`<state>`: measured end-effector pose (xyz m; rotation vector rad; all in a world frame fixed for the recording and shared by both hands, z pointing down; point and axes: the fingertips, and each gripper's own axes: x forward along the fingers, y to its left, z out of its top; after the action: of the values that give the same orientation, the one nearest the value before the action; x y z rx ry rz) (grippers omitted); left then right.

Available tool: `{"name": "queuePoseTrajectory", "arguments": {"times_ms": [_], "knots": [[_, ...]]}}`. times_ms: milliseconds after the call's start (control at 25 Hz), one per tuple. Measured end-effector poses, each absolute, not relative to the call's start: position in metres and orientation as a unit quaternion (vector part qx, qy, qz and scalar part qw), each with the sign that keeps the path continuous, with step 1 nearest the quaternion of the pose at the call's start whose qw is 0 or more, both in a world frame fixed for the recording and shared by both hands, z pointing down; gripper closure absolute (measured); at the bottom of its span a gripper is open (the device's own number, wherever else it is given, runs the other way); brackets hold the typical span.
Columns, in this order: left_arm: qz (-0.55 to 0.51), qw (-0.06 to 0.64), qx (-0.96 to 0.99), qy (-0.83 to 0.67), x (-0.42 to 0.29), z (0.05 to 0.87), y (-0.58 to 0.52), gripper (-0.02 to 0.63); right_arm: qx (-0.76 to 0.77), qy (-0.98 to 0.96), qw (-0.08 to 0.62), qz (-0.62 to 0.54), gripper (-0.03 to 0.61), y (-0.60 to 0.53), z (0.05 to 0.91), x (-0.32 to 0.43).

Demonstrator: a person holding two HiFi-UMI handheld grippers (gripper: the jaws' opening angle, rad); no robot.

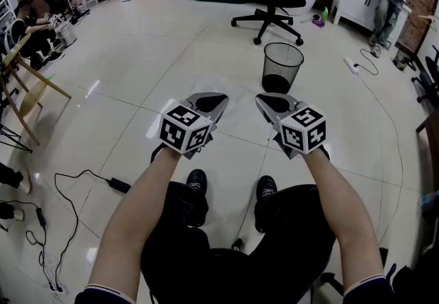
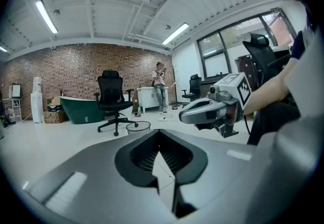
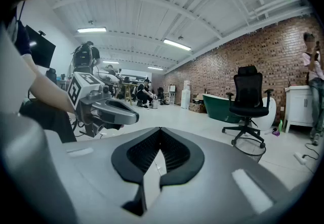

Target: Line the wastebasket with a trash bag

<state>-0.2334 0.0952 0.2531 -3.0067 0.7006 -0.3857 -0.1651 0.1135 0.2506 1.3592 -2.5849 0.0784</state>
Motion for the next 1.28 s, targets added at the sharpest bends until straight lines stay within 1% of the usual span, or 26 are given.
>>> {"name": "queuePoseTrajectory", "arguments": {"times_ms": [360,760,1280], "knots": [[-0.094,-0.004,-0.966,0.239,-0.218,0.242,0.09,0.601,0.46,-0.881,0.11,0.014,0.577,0.107,0.243,-0.16],[-0.08,-0.017,-0.957,0.278,-0.218,0.248,0.045,0.601,0.449,-0.887,0.109,0.014,0.577,0.079,0.244,-0.153],[-0.12,0.003,-0.953,0.277,-0.219,0.245,-0.018,0.601,0.42,-0.896,0.14,0.008,0.577,0.011,0.253,-0.13]]}}
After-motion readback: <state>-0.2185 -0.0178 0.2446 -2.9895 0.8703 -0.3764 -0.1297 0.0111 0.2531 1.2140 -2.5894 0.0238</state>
